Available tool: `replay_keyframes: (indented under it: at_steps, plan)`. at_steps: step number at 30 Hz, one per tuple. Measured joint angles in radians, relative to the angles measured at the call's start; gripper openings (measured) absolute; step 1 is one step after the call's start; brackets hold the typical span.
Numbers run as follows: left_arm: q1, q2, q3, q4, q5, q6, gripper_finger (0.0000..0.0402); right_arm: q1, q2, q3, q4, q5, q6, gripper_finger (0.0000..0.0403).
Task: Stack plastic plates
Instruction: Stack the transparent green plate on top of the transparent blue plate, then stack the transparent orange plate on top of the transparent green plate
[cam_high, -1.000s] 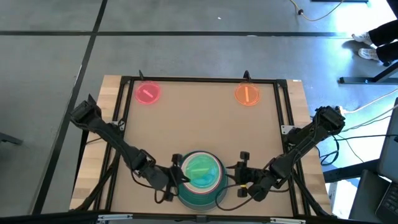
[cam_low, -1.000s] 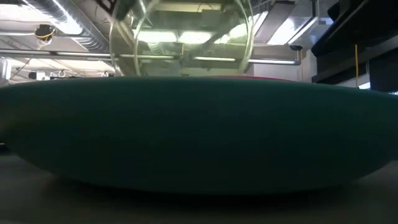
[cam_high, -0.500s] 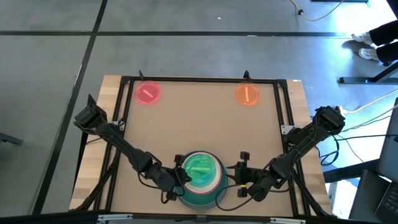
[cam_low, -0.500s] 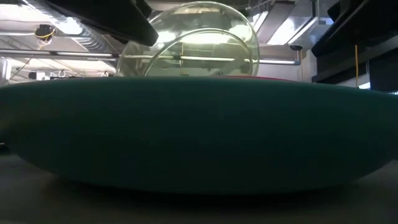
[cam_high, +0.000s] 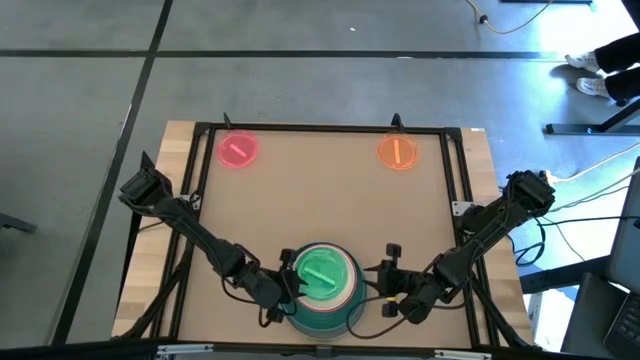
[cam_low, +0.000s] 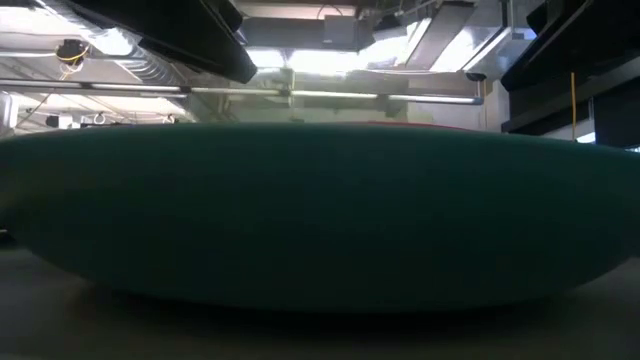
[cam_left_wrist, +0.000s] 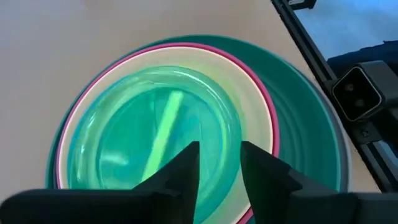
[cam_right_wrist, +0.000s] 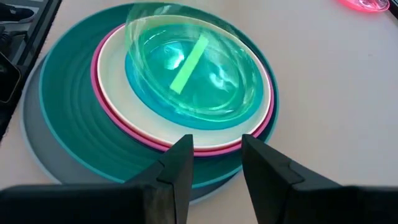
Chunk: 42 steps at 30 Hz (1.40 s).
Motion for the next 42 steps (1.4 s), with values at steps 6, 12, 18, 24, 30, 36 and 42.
replay_keyframes:
  at_steps: [6,12,18,24,30,36,42]
  plan:
    - [-0.005,0.0,0.0,0.001,0.0,-0.004,0.0114,0.0,0.0,0.0,0.001,0.0,0.009,0.0127]
    - [-0.025,0.0,0.0,0.005,0.027,-0.033,0.0114,0.0,0.0,0.0,-0.002,0.0,0.024,0.0127]
    - [-0.079,0.0,-0.031,0.124,-0.054,0.003,0.0113,0.0,0.0,0.0,-0.019,0.0,0.027,0.0127]
    - [-0.067,0.0,-0.206,0.511,-0.023,0.055,0.0113,0.001,0.0,-0.003,-0.098,0.064,0.042,0.0127]
    - [-0.001,-0.022,-0.309,0.65,-0.038,-0.03,0.0113,-0.044,-0.015,-0.045,-0.281,0.093,0.117,0.0127]
    - [0.056,-0.096,-0.316,0.646,-0.051,-0.035,0.0113,-0.172,-0.136,-0.047,-0.604,0.07,0.242,0.0127]
    - [0.088,-0.168,-0.316,0.615,-0.048,0.013,0.0113,-0.312,-0.265,-0.047,-0.701,0.081,0.226,0.0127]
